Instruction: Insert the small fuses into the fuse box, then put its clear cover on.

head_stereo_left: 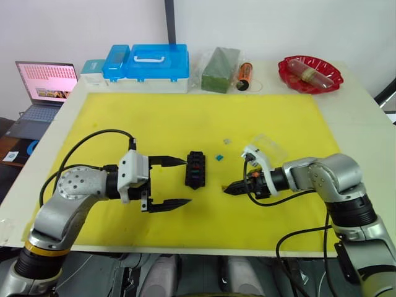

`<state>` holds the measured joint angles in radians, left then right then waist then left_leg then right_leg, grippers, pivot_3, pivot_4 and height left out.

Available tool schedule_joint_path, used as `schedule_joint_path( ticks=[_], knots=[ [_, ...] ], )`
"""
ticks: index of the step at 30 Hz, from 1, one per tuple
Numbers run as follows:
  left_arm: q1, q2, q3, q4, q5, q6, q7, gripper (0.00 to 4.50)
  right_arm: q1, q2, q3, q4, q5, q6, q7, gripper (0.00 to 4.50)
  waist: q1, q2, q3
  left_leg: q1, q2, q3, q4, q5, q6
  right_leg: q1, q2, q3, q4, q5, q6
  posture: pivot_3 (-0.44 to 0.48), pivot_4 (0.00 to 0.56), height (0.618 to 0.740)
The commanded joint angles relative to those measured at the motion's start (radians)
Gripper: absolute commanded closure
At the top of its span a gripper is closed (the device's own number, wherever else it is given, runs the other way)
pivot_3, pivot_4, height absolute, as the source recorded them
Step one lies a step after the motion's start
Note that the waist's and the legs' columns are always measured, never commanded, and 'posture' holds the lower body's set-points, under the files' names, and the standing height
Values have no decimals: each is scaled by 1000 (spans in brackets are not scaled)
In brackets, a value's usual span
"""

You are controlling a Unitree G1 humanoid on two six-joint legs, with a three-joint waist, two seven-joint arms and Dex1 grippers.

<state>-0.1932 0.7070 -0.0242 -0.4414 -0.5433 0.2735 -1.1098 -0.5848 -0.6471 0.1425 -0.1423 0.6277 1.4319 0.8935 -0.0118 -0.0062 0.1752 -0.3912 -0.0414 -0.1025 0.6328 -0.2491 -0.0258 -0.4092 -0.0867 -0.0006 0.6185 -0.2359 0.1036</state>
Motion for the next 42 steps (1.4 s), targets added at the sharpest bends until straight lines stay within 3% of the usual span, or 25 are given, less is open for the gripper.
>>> schedule_joint_path(
  ticks=[1, 21, 32, 42],
  knots=[
    [-11, 0, 6, -16, 2, -15, 0, 0, -18, -4, -12, 5, 17, -7, -7, 3161, 0, 0, 0, 0, 0, 0, 0, 0, 0, 0, 0, 0, 0, 0, 0, 0, 150, 740],
    [-12, 2, 3, -20, 10, -14, -2, 0, -60, -24, 0, 88, 52, -10, 16, 3161, 0, 0, 0, 0, 0, 0, 0, 0, 0, 0, 0, 0, 0, 0, 0, 0, 150, 740],
    [-14, -2, -9, -22, 12, -10, -1, 0, -66, -52, 95, 96, 51, -49, 70, 3161, -1, 0, 0, 0, 0, 0, 0, 0, 0, 0, 0, 0, 0, 0, 0, 0, 150, 740],
    [0, 1, -7, -29, 11, -13, -1, 0, -132, -29, 116, 234, 47, -42, 122, 3161, -2, 0, 0, 0, 0, 0, 0, 0, 0, 0, 1, 0, 0, 0, 0, 0, 150, 740]
  ],
)
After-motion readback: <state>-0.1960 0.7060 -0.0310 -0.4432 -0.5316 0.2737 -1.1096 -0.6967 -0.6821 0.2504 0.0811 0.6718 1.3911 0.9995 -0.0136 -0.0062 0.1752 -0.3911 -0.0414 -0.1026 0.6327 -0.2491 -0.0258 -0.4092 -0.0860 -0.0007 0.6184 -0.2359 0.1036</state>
